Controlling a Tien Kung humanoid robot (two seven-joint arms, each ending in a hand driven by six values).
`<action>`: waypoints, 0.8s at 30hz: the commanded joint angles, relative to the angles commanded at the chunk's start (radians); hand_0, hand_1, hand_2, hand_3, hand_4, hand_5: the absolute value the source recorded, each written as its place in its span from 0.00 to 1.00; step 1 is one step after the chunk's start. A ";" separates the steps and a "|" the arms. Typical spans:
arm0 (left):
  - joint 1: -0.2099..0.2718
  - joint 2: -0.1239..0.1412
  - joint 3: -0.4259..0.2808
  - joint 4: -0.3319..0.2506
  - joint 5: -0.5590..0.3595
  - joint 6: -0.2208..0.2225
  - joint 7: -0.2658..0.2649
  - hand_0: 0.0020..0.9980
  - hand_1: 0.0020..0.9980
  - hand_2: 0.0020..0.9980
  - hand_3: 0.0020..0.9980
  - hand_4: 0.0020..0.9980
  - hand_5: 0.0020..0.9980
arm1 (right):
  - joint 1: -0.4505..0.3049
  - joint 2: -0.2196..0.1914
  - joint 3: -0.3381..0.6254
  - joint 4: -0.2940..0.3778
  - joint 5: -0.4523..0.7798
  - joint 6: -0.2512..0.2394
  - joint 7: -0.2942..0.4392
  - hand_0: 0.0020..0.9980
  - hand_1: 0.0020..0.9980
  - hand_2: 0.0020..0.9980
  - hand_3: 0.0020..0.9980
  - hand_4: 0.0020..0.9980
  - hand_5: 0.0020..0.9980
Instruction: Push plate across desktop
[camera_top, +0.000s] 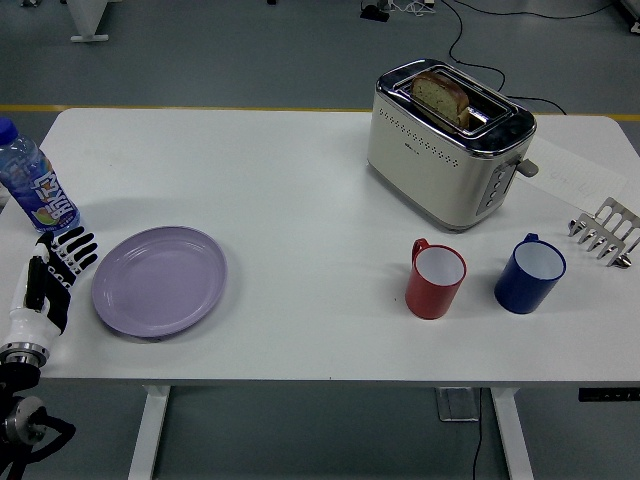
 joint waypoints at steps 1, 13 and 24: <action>0.000 -0.002 0.001 0.004 0.000 -0.001 0.000 0.76 0.76 0.71 0.66 0.52 1.00 | 0.000 0.000 0.000 0.000 0.000 -0.001 0.000 0.60 0.56 0.67 0.62 0.39 0.52; -0.005 -0.032 0.014 0.008 0.001 -0.004 -0.004 0.76 0.76 0.71 0.66 0.52 1.00 | 0.005 0.002 0.006 0.001 -0.018 -0.002 -0.006 0.60 0.56 0.67 0.62 0.39 0.52; -0.022 -0.075 0.023 0.010 0.003 -0.002 -0.008 0.77 0.76 0.71 0.65 0.52 1.00 | 0.010 0.002 0.009 0.003 -0.031 -0.003 -0.010 0.60 0.56 0.67 0.62 0.39 0.52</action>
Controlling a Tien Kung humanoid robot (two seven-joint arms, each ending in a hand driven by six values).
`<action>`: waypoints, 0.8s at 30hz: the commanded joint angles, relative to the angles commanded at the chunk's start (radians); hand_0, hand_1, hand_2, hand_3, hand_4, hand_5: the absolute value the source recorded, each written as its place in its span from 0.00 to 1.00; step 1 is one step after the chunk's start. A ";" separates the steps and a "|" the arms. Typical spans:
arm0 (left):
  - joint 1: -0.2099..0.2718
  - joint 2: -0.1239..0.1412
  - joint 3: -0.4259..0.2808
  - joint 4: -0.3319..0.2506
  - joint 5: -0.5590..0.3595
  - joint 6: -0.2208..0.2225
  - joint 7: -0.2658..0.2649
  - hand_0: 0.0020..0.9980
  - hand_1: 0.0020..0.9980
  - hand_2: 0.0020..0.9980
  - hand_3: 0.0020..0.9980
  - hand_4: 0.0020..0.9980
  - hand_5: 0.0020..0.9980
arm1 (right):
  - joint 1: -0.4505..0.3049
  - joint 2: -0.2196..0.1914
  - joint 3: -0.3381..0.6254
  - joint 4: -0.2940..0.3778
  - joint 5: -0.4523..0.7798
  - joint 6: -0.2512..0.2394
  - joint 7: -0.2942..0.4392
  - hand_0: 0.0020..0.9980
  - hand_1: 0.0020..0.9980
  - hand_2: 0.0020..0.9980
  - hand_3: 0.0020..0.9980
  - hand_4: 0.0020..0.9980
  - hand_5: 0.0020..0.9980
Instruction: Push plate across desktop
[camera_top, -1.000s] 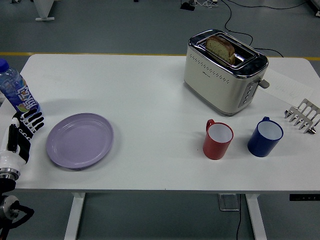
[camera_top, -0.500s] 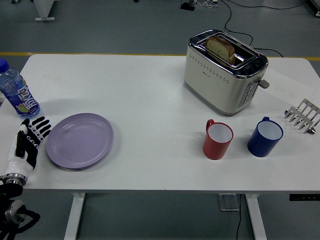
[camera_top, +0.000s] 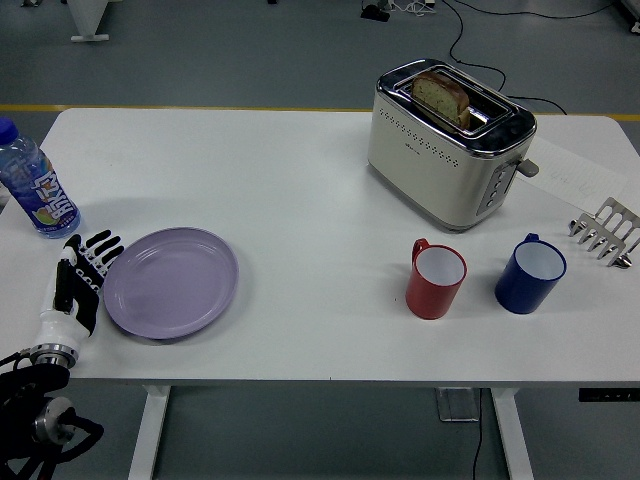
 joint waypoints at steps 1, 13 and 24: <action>-0.001 -0.006 0.001 0.000 0.001 0.000 0.000 0.77 0.76 0.71 0.65 0.52 1.00 | 0.000 0.000 0.000 0.000 -0.001 0.000 0.000 0.60 0.56 0.67 0.62 0.39 0.52; -0.006 -0.056 0.027 -0.014 -0.003 0.000 -0.001 0.76 0.76 0.71 0.65 0.52 1.00 | 0.001 -0.001 0.003 0.001 -0.010 0.000 -0.003 0.60 0.56 0.67 0.62 0.39 0.52; -0.010 -0.085 0.049 -0.019 -0.005 0.000 0.000 0.76 0.76 0.71 0.65 0.52 1.00 | 0.005 -0.002 0.001 0.001 -0.012 0.001 -0.002 0.60 0.56 0.67 0.62 0.39 0.52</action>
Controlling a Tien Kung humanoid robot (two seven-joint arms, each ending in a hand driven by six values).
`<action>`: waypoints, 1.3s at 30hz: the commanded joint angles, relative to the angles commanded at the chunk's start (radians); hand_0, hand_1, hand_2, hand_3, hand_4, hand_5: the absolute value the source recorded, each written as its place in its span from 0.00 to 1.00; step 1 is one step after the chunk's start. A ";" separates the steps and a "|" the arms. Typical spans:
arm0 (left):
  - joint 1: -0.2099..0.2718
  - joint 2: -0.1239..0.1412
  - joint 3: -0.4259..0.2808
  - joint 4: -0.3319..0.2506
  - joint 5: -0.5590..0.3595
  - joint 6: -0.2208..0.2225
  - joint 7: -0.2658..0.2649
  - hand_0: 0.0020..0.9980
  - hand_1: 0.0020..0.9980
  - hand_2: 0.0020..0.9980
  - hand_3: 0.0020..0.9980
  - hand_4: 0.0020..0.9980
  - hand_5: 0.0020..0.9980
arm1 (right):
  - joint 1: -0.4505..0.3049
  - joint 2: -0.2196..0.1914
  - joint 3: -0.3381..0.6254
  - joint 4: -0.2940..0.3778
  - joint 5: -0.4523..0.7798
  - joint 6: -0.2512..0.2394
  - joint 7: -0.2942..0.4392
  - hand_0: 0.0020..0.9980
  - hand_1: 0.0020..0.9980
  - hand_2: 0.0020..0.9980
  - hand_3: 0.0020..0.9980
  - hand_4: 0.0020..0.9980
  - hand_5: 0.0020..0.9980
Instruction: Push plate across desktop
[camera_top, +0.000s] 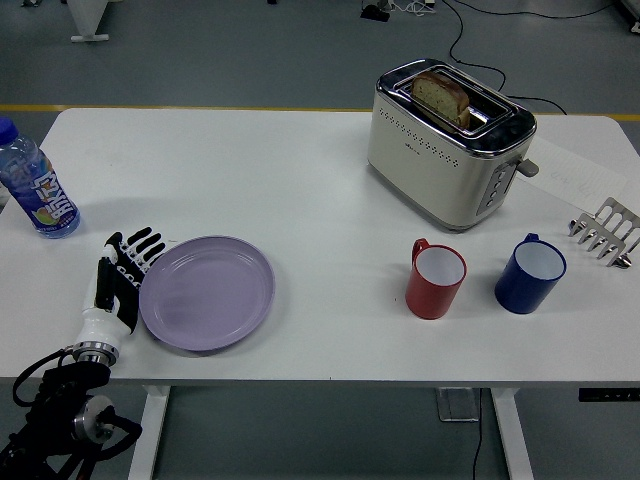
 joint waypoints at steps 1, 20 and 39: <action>0.000 -0.003 0.004 0.000 -0.003 0.000 0.000 0.76 0.76 0.71 0.65 0.52 1.00 | 0.000 0.000 0.000 0.000 -0.001 0.000 0.000 0.60 0.56 0.67 0.62 0.39 0.52; -0.004 -0.014 0.098 -0.028 -0.008 -0.001 0.001 0.76 0.76 0.71 0.65 0.51 1.00 | 0.001 -0.001 -0.005 0.000 0.006 0.002 0.004 0.60 0.56 0.67 0.62 0.39 0.52; 0.009 -0.014 0.161 -0.057 -0.017 -0.001 0.000 0.76 0.76 0.71 0.65 0.51 1.00 | -0.009 -0.003 0.002 0.002 -0.007 -0.002 0.001 0.60 0.56 0.67 0.62 0.39 0.52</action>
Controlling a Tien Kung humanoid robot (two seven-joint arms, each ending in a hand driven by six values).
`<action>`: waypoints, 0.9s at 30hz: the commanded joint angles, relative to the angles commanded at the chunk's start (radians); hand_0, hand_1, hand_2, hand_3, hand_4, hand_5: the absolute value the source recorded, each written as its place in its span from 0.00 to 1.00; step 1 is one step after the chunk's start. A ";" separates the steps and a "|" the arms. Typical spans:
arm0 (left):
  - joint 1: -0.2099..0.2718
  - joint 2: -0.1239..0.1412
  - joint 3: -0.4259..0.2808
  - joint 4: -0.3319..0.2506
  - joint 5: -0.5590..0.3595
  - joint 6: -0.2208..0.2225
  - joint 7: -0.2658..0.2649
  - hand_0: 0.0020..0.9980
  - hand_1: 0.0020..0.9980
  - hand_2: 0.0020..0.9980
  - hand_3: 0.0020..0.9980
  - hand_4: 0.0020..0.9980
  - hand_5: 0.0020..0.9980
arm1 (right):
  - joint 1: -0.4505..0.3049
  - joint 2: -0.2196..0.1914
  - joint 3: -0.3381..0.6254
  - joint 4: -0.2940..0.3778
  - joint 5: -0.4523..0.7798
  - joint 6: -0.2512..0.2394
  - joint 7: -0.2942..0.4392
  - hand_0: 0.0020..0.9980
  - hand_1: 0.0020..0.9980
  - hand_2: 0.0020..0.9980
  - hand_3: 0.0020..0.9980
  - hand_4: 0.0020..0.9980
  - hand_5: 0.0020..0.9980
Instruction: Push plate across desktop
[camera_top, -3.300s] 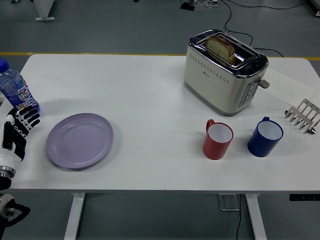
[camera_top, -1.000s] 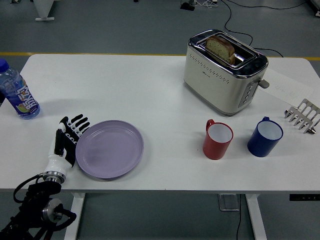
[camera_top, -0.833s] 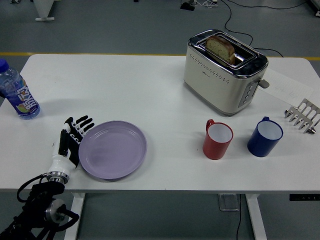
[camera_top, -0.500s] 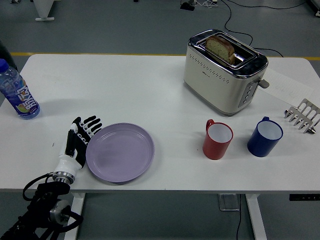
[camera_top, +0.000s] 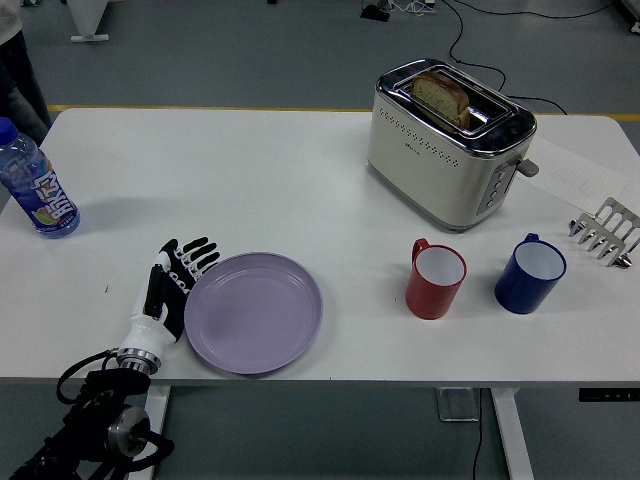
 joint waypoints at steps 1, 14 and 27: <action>-0.001 0.000 0.001 0.000 0.000 0.000 0.000 0.76 0.75 0.71 0.65 0.51 1.00 | 0.000 0.000 0.000 0.000 0.000 0.000 0.000 0.60 0.56 0.67 0.62 0.39 0.52; -0.034 0.000 -0.033 -0.017 -0.002 0.003 -0.001 0.76 0.75 0.71 0.65 0.51 1.00 | 0.000 -0.001 -0.008 0.000 0.009 0.001 0.004 0.60 0.56 0.67 0.62 0.40 0.52; -0.063 0.089 -0.137 -0.022 -0.001 -0.006 0.029 0.76 0.75 0.71 0.65 0.51 1.00 | 0.003 -0.004 -0.017 -0.001 0.022 0.002 0.011 0.60 0.56 0.67 0.62 0.40 0.51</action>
